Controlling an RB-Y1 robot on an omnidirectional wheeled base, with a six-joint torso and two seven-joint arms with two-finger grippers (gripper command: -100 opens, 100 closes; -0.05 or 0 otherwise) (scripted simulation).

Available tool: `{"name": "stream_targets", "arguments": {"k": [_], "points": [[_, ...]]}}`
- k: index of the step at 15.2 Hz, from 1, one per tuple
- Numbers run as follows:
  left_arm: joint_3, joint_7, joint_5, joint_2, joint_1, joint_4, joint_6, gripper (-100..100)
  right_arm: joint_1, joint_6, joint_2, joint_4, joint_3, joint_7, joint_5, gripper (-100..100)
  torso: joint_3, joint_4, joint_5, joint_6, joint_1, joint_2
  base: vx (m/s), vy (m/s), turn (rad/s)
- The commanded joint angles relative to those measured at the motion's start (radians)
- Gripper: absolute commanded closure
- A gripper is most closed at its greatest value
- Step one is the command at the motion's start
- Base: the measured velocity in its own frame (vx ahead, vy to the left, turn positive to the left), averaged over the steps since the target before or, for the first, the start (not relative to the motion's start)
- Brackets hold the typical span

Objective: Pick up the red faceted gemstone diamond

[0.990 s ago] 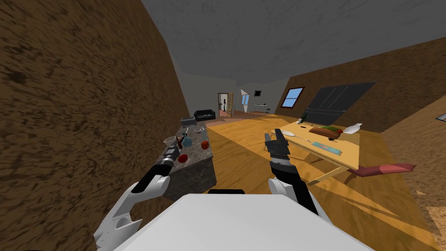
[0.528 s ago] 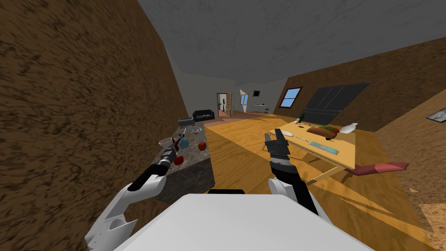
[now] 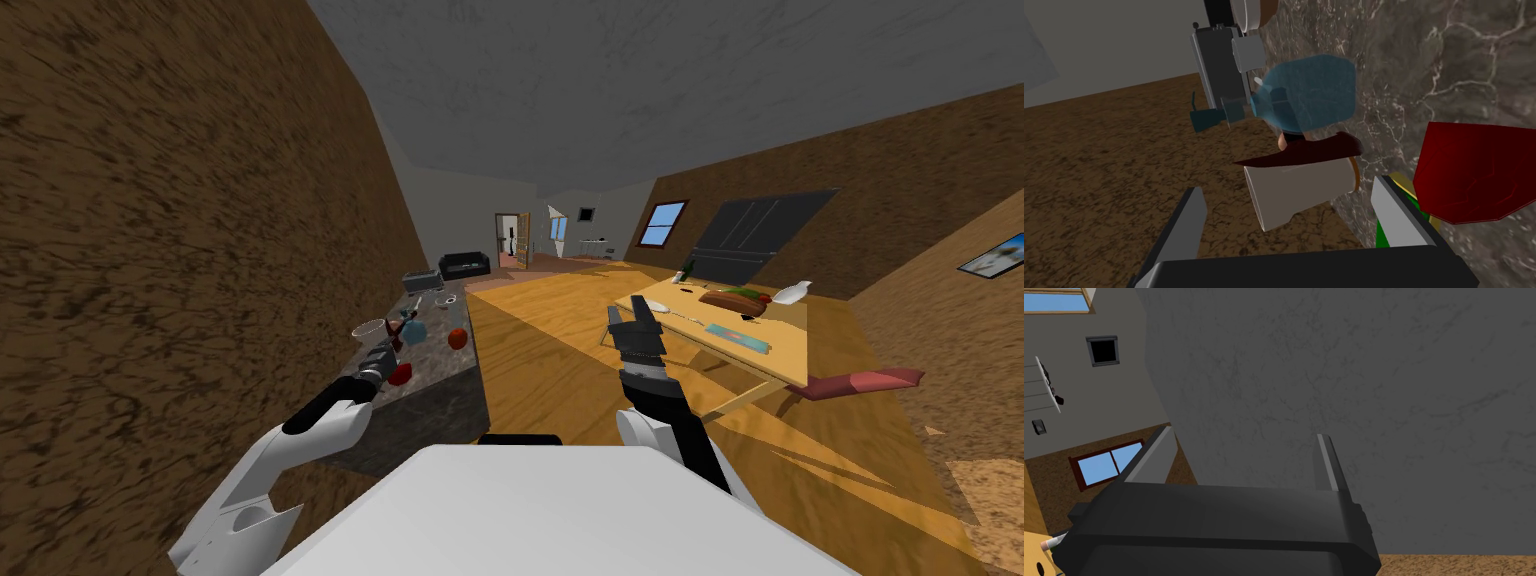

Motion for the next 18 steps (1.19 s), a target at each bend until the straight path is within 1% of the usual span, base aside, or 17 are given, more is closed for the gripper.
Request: {"name": "stream_targets", "arguments": {"k": [1,2,3,4,5,6,7,8,10,11,12,13,14,15,16,17,18], "points": [[0.022,0.011,0.015,0.008,-0.003,0.009,0.050,-100,0.000,0.000,0.000,0.000,0.000,0.000,0.000,0,0.000,0.000,0.000,0.000,0.000,0.000,0.026,-0.042,-0.028],[0.022,0.011,0.015,0.008,-0.003,0.009,0.061,-100,0.000,0.000,0.000,0.000,0.000,0.000,0.000,0,0.000,0.000,0.000,0.000,0.000,0.000,0.028,-0.045,-0.029],[0.040,0.021,0.026,0.014,-0.004,0.015,0.090,-100,0.000,0.000,0.000,0.000,0.000,0.000,0.000,0,0.000,0.000,0.000,0.000,0.000,0.000,0.033,-0.044,-0.042],[0.040,0.021,0.026,0.014,-0.004,0.015,0.108,-100,0.000,0.000,0.000,0.000,0.000,0.000,0.000,0,0.000,0.000,0.000,0.000,-0.001,0.000,0.036,-0.039,-0.031],[0.040,0.021,0.026,0.014,-0.004,0.015,0.108,-100,0.000,0.000,0.000,0.000,0.000,0.000,0.000,0,0.000,0.000,0.000,0.000,0.000,0.000,0.029,-0.028,-0.007],[0.057,0.030,0.038,0.018,-0.006,0.022,0.143,-100,0.000,0.000,0.000,0.000,0.000,0.000,0.000,0,0.000,0.000,0.000,0.000,0.000,0.000,0.029,-0.032,-0.029],[0.057,0.030,0.038,0.018,-0.006,0.022,0.154,-100,0.000,0.000,0.000,0.000,0.000,0.000,0.000,0,0.000,0.000,0.000,0.000,0.000,0.000,0.034,-0.036,-0.030],[0.074,0.039,0.049,0.022,-0.007,0.028,0.178,-100,0.000,0.000,0.000,0.000,0.000,0.000,0.000,0,0.000,0.000,0.000,0.000,0.000,0.000,0.039,-0.042,-0.039],[0.074,0.039,0.049,0.022,-0.007,0.028,0.199,-100,0.000,0.000,0.000,0.000,0.000,0.000,0.000,0,0.000,0.000,0.000,0.000,0.000,-0.001,0.036,-0.041,-0.015],[0.090,0.048,0.059,0.026,-0.009,0.035,0.231,-100,0.000,0.000,0.000,0.000,0.000,0.000,0.000,0,0.000,0.000,0.000,0.000,0.000,-0.001,0.028,-0.032,-0.023],[0.090,0.048,0.059,0.026,-0.009,0.035,0.241,-100,0.000,0.000,0.000,0.000,0.000,0.000,0.000,0,0.000,0.000,0.000,0.000,0.000,0.000,0.027,-0.031,-0.026],[0.104,0.056,0.069,0.029,-0.009,0.041,0.266,-100,0.000,0.000,0.000,0.000,0.000,0.000,0.000,0,0.000,0.000,0.000,0.000,0.000,0.000,0.033,-0.037,-0.042],[0.104,0.056,0.069,0.029,-0.009,0.041,0.282,-100,0.000,0.000,0.000,0.000,0.000,0.000,0.000,0,0.000,0.000,0.000,0.000,0.000,0.000,0.037,-0.034,-0.025],[0.118,0.063,0.078,0.031,-0.010,0.048,0.308,-100,0.000,0.000,0.000,0.000,0.000,0.000,0.000,0,0.000,0.000,0.000,0.000,0.000,0.000,0.044,-0.036,-0.028],[0.118,0.063,0.078,0.031,-0.010,0.048,0.320,-100,0.000,0.000,0.000,0.000,0.000,0.000,0.000,0,0.000,0.000,0.000,0.000,0.000,-0.001,0.044,-0.036,-0.022],[0.131,0.071,0.087,0.032,-0.010,0.055,0.349,-100,0.000,0.000,0.000,0.000,0.000,0.000,0.000,0,-0.001,0.000,0.000,0.000,0.000,-0.001,0.048,-0.039,-0.024],[0.131,0.071,0.087,0.032,-0.010,0.055,0.357,-100,0.000,0.000,0.000,0.000,0.000,0.000,0.000,0,-0.001,0.000,0.000,0.000,0.000,-0.001,0.044,-0.033,-0.024]]}}
